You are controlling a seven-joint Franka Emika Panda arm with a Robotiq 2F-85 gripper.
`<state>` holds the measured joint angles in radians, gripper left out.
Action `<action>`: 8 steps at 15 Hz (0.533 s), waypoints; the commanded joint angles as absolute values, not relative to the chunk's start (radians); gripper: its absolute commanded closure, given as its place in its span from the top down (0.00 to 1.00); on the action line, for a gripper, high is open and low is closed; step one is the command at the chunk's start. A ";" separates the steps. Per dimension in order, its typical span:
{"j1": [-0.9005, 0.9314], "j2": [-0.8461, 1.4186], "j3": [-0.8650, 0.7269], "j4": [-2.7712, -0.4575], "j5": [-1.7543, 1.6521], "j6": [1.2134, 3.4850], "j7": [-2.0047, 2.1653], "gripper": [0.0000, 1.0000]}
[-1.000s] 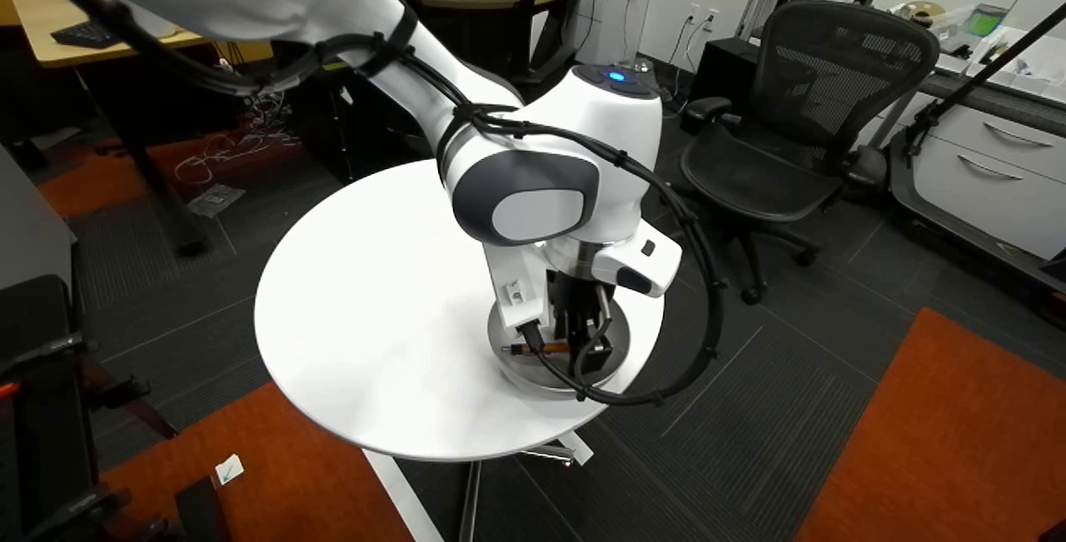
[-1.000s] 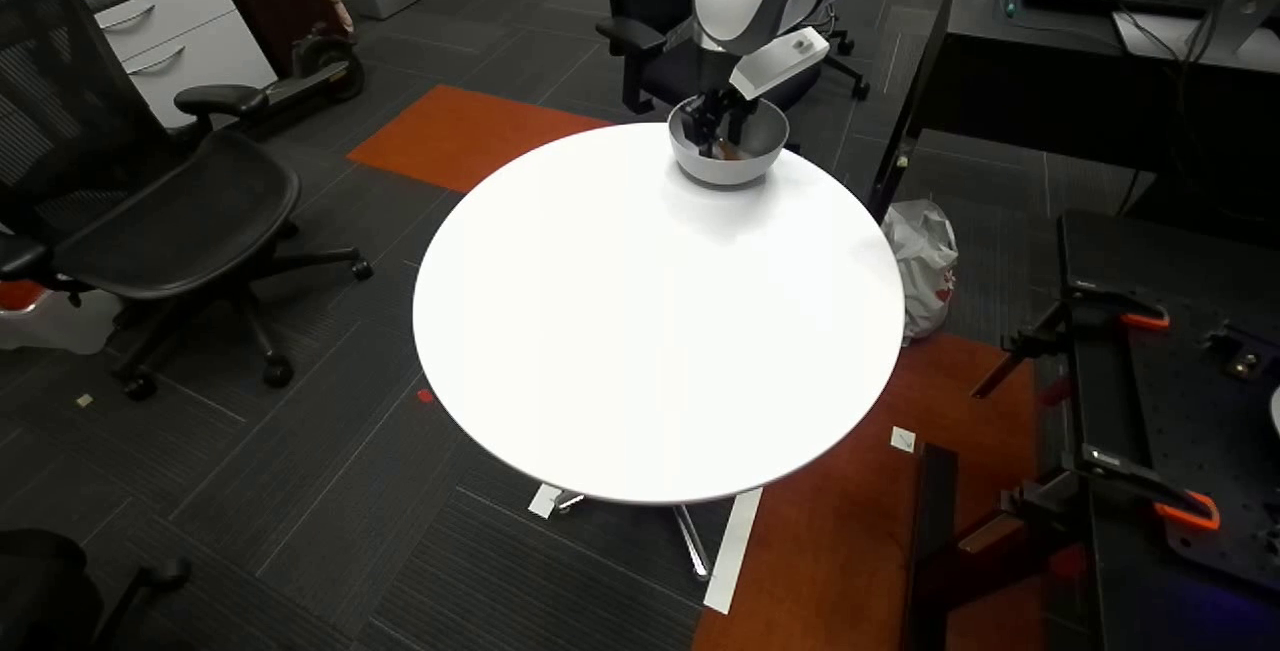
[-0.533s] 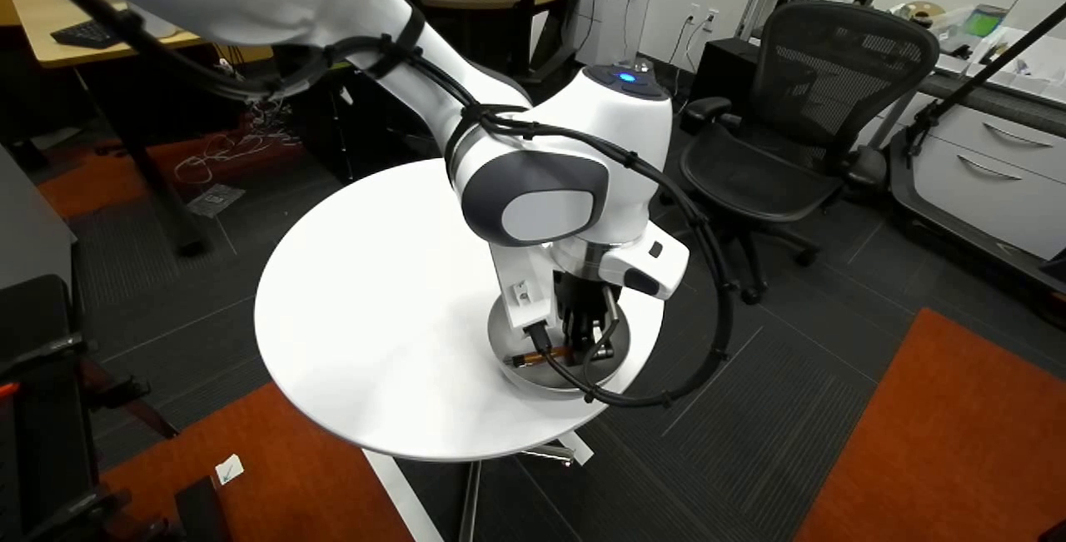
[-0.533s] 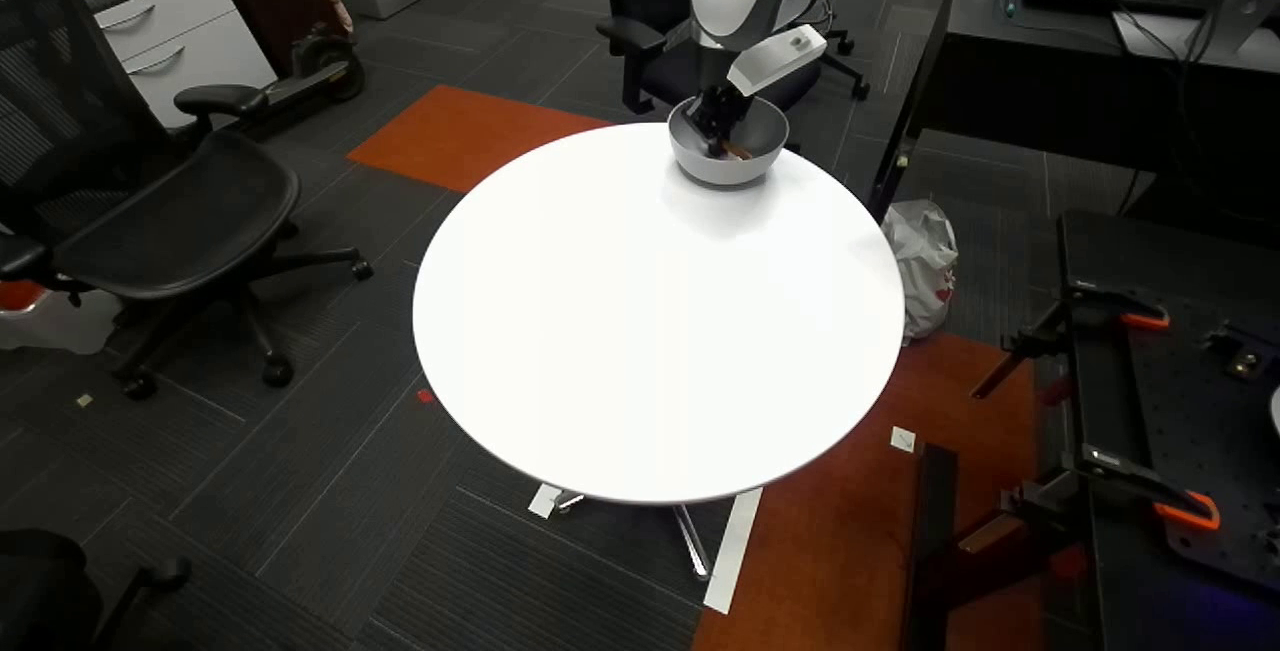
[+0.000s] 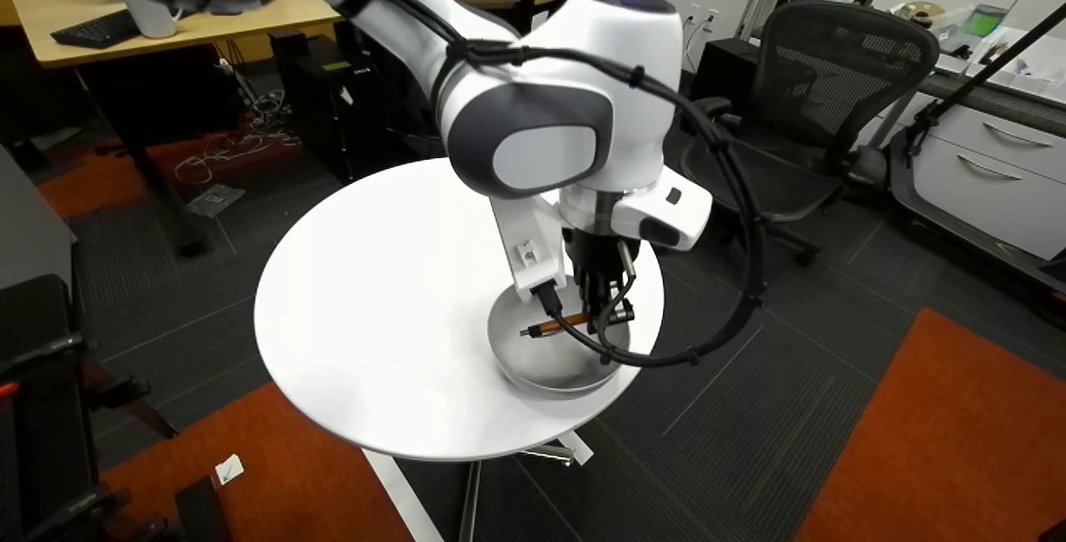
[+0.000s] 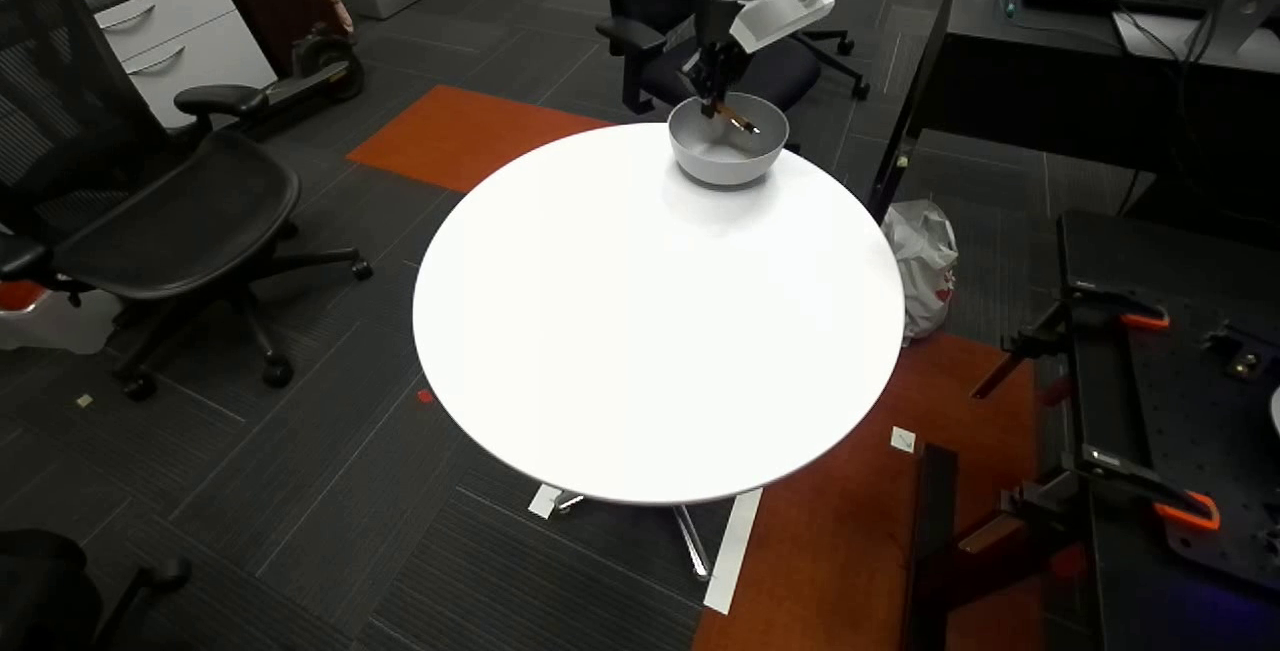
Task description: Put the pen on the table
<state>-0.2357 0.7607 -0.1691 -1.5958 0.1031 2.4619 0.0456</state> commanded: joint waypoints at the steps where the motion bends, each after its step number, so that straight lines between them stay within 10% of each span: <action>1: -0.205 0.571 -0.181 -1.780 0.061 2.510 0.046 0.04; 8: -0.111 0.348 -0.144 -1.984 -0.065 2.483 0.022 0.04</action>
